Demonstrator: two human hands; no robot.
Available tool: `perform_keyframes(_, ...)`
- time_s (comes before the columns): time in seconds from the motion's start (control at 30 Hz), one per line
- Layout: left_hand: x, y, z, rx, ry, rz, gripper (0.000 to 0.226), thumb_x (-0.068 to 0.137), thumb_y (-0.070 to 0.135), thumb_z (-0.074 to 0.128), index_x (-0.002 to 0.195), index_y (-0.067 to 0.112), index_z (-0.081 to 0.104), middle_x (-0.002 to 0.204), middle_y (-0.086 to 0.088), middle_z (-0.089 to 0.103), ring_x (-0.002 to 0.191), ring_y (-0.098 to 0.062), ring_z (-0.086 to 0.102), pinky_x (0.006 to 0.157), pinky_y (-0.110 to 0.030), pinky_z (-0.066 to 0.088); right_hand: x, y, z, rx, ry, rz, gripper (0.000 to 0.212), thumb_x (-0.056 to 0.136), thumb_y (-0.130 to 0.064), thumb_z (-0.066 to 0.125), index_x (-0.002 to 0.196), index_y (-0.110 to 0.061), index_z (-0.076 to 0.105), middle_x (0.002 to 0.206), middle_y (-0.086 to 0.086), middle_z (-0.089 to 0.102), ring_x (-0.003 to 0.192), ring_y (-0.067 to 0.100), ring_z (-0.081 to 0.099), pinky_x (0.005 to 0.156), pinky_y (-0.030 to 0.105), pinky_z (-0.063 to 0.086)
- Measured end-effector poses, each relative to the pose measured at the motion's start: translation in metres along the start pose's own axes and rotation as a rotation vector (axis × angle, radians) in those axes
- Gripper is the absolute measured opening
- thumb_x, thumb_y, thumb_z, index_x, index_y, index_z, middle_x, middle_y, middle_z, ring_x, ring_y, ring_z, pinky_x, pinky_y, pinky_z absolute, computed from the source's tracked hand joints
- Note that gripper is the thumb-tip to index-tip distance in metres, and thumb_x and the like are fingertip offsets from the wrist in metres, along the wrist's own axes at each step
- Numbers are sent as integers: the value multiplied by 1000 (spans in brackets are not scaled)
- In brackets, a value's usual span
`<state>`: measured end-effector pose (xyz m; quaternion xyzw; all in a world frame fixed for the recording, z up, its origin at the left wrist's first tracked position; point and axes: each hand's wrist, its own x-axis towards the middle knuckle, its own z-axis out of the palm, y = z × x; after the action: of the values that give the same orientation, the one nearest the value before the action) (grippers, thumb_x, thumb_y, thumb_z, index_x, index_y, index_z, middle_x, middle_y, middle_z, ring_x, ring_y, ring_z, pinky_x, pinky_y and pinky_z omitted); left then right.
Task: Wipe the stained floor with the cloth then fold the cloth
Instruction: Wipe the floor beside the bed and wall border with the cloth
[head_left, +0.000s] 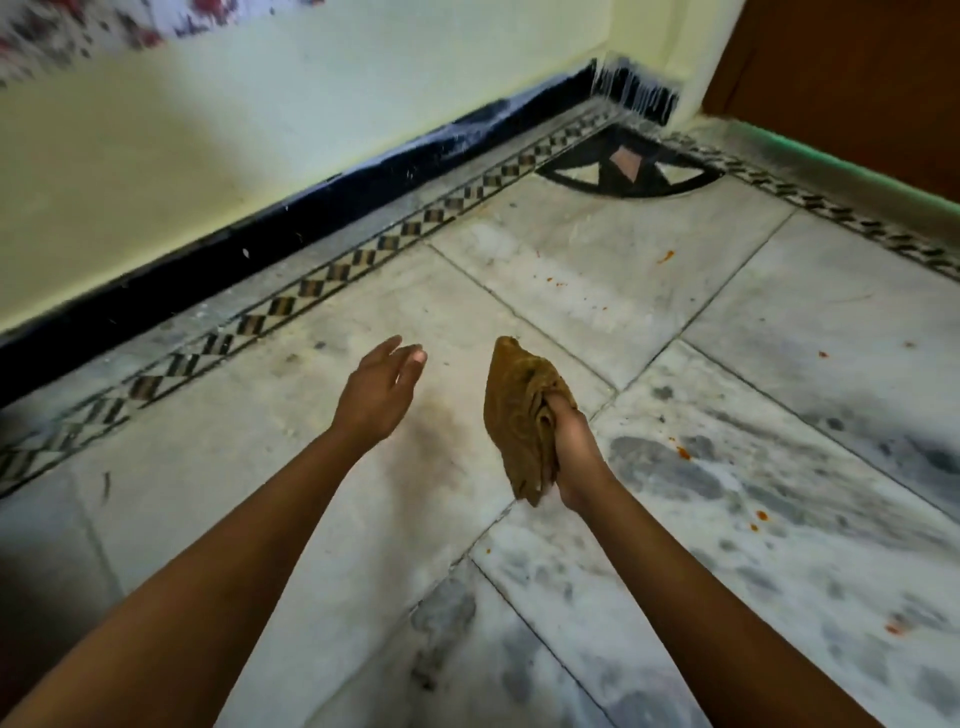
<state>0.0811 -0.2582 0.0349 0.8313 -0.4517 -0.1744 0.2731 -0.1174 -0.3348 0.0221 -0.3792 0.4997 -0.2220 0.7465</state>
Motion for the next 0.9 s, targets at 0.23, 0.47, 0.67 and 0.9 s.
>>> perform_keyframes(0.23, 26, 62, -10, 578, -68, 408, 51, 91, 48, 37, 128, 19, 55, 147, -7, 39, 138, -24, 29, 108, -38, 25, 0, -53, -46, 148, 97, -74, 46, 94, -39, 46, 129, -10, 53, 124, 12, 60, 110, 30, 59, 97, 45, 47)
perform_keyframes(0.47, 63, 109, -41, 1090, -150, 481, 46, 95, 42, 37, 138, 26, 42, 155, -3, 21, 143, -21, 15, 114, -36, 16, 1, -82, -83, 278, 127, -108, 60, 85, -50, 52, 133, -15, 50, 129, 8, 57, 113, 27, 58, 101, 44, 44)
perform_keyframes(0.67, 92, 131, -32, 1125, -194, 558, 45, 95, 41, 40, 135, 24, 44, 151, -3, 30, 139, -20, 25, 110, -35, 23, 17, -90, -112, 265, 209, -152, 80, 65, -57, 59, 133, -18, 49, 129, 8, 57, 110, 26, 58, 98, 44, 45)
perform_keyframes(0.9, 138, 94, 32, 704, -169, 467, 41, 94, 38, 45, 130, 19, 52, 151, -7, 29, 140, -22, 23, 107, -37, 25, 59, -96, -112, 198, 309, -149, 68, 80, -52, 55, 135, -14, 45, 126, 10, 57, 108, 28, 59, 91, 40, 49)
